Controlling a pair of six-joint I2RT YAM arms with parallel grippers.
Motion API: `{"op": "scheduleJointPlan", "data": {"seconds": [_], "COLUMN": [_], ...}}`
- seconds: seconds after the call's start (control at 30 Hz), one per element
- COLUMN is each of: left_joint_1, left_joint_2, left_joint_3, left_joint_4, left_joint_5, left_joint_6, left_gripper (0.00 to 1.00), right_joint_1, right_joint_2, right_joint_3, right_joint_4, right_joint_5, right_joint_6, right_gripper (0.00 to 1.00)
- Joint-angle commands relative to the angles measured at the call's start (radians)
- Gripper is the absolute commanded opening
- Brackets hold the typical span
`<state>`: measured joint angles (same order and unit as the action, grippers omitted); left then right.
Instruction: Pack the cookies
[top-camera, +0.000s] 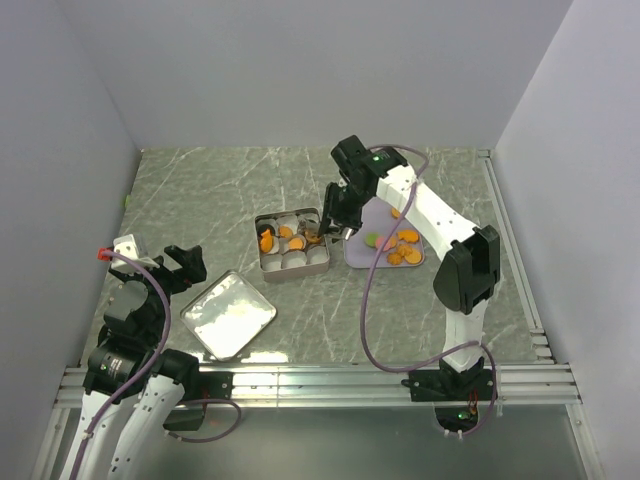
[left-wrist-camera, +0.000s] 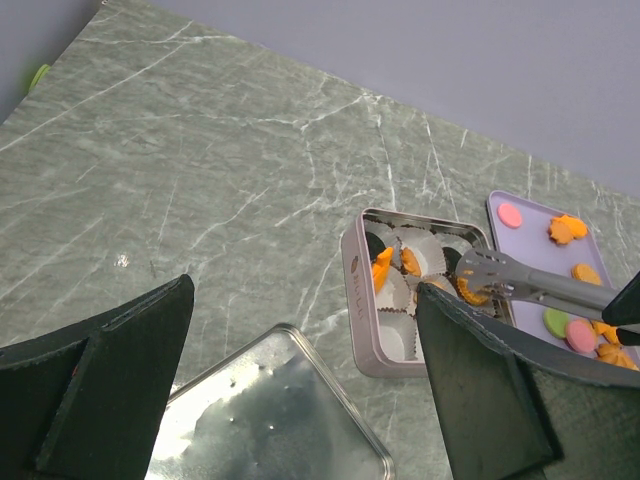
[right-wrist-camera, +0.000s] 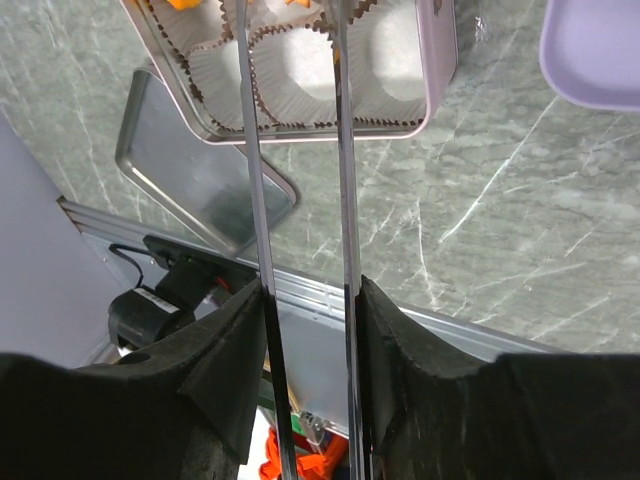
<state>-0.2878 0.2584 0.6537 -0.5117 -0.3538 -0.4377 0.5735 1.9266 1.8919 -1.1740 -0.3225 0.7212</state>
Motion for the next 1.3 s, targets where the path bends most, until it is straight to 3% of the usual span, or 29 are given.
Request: {"op": "scheduleJointPlan", "data": {"seconds": [0.0,0.43,0.87,1.27], "left_joint_1": [-0.001,-0.001,-0.001,-0.001], "left_joint_2": [-0.002,-0.005,0.001,0.013], "left_joint_3": [-0.006,-0.006,-0.006,-0.003], "left_joint_4": [0.045,0.045,0.044,0.042], "left_joint_5": [0.022,0.026,0.029,0.022], "left_joint_6": [0.017,0.019,0.017,0.016], "left_gripper": [0.99,1.00,0.99,1.00], "right_joint_1": [-0.004,-0.041,-0.323,-0.373], "right_joint_2": [-0.037,-0.077,-0.242,-0.088], "right_joint_3": [0.087,0.173,-0.106,-0.021], "right_joint_4": [-0.002,-0.105,-0.101,-0.121], "right_joint_5": [0.007,0.086,0.258,0.373], "right_joint_6": [0.015,-0.012,-0.150,-0.209], "right_gripper": [0.46,0.45,0.50,0.56]}}
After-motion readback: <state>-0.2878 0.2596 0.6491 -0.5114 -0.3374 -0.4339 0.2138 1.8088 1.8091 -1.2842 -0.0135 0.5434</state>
